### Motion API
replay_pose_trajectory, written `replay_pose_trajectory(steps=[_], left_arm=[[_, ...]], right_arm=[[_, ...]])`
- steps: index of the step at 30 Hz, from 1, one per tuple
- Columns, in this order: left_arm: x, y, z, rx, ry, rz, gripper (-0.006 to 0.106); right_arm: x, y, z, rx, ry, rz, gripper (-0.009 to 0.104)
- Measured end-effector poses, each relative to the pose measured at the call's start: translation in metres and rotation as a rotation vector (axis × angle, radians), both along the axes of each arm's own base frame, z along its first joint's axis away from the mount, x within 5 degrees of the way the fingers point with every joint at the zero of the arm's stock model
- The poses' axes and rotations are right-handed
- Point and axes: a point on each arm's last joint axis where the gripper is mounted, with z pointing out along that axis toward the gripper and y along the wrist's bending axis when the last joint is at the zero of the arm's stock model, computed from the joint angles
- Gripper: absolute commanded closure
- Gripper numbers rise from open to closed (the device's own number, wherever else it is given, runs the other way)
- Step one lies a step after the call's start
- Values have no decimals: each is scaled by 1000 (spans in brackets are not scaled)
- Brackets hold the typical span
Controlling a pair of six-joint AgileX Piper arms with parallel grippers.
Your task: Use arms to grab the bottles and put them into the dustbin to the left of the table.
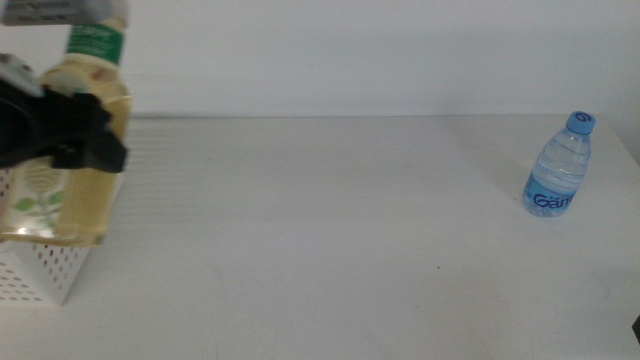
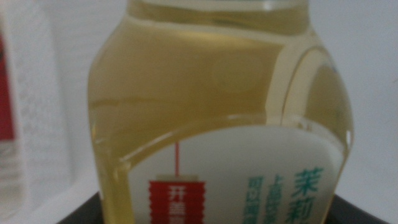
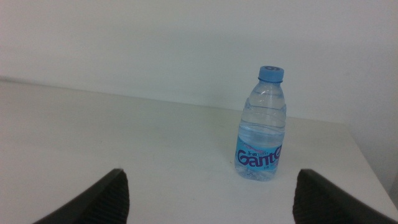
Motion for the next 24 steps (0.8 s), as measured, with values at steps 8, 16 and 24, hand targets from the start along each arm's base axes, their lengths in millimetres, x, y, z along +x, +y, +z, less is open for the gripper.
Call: replay_pose_trajectory(steps=[8, 16, 24], left_arm=[[25, 42, 1, 54, 155, 90, 105], [72, 68, -1, 68, 171, 137, 105], [104, 102, -18, 72, 215, 206, 105]], right_arm=[[0, 0, 0, 0, 0, 0, 24], [0, 0, 0, 0, 0, 0, 24], [0, 0, 0, 0, 0, 0, 24]])
